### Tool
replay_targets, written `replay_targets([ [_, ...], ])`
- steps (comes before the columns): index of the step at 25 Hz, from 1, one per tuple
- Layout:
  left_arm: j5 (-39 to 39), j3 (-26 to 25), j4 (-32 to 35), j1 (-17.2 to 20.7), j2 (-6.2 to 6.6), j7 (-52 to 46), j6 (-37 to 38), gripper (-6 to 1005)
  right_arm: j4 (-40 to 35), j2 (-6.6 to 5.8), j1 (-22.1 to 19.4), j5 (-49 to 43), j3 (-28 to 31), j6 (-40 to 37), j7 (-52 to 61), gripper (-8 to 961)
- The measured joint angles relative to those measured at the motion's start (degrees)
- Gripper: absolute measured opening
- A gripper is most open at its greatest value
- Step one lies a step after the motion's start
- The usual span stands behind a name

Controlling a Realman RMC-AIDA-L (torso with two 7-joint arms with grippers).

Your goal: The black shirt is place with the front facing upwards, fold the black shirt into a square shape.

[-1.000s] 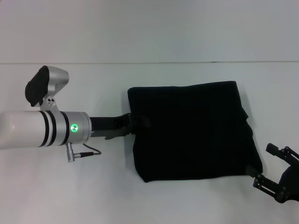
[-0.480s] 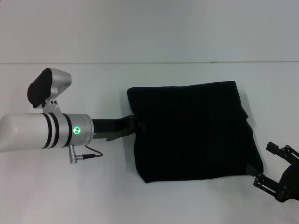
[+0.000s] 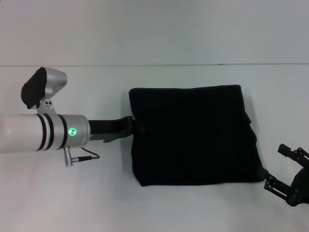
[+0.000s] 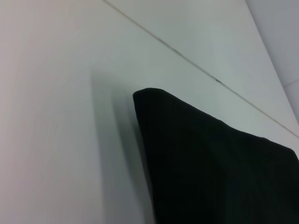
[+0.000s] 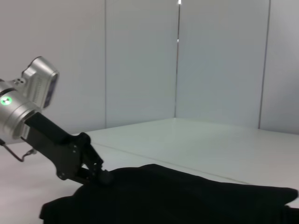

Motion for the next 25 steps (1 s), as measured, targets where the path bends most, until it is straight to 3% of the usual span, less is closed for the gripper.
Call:
replay_targets([
  [9,-0.3,-0.2,0.3,1.4,2.07,-0.1,0.2,139,0.1,0.00,0.3,0.0,0.5,0.1,0.0,841],
  [16,-0.9,-0.8,2.6,2.9,1.70,0.1,1.4,168,0.1,0.07,0.9,0.0,0.5,0.4,-0.1,842],
  [25,-1.7,-5.7,3.9,6.3,2.17,5.7,6.6,205,0.1,0.09,1.2,0.0,0.6,0.6,0.0,843],
])
